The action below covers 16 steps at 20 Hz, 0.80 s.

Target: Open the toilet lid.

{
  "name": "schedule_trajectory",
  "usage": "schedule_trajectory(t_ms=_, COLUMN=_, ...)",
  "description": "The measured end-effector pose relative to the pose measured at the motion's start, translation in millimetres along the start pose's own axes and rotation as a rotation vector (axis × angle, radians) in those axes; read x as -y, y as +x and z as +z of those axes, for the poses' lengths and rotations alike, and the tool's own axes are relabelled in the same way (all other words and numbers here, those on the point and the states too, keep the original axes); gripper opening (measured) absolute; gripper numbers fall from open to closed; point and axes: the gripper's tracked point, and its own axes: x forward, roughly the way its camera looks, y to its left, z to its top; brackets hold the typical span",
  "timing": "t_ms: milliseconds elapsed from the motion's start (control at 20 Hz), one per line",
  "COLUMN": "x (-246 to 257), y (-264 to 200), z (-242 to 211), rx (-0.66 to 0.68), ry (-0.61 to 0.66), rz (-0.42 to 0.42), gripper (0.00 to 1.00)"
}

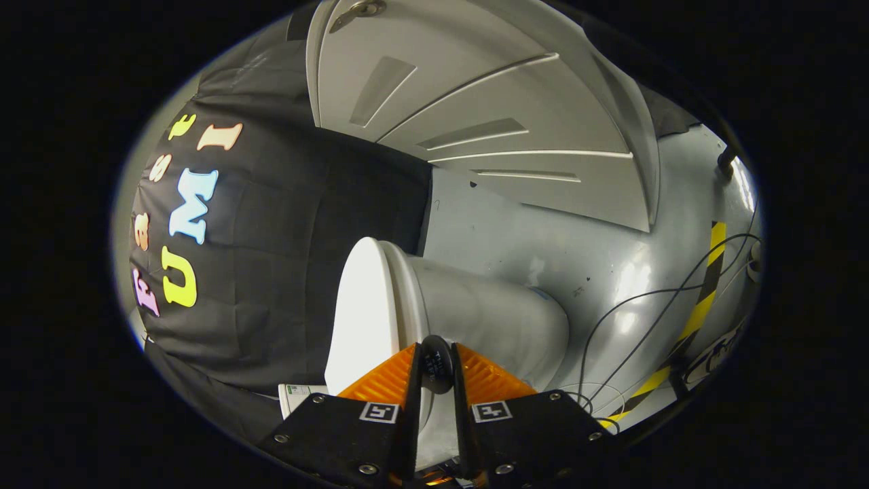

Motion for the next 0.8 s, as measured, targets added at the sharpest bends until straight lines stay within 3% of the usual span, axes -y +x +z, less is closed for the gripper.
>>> schedule_trajectory(t_ms=250, x=-2.0, y=-2.8, z=1.6, rx=0.023, ry=0.001, rz=-0.010, gripper=0.11)
schedule_trajectory(t_ms=500, x=-6.8, y=-6.4, z=1.2, rx=0.016, ry=-0.110, rz=-0.066, gripper=0.01)
schedule_trajectory(t_ms=800, x=-11.5, y=-9.5, z=0.3, rx=0.025, ry=-0.098, rz=-0.044, gripper=0.00)
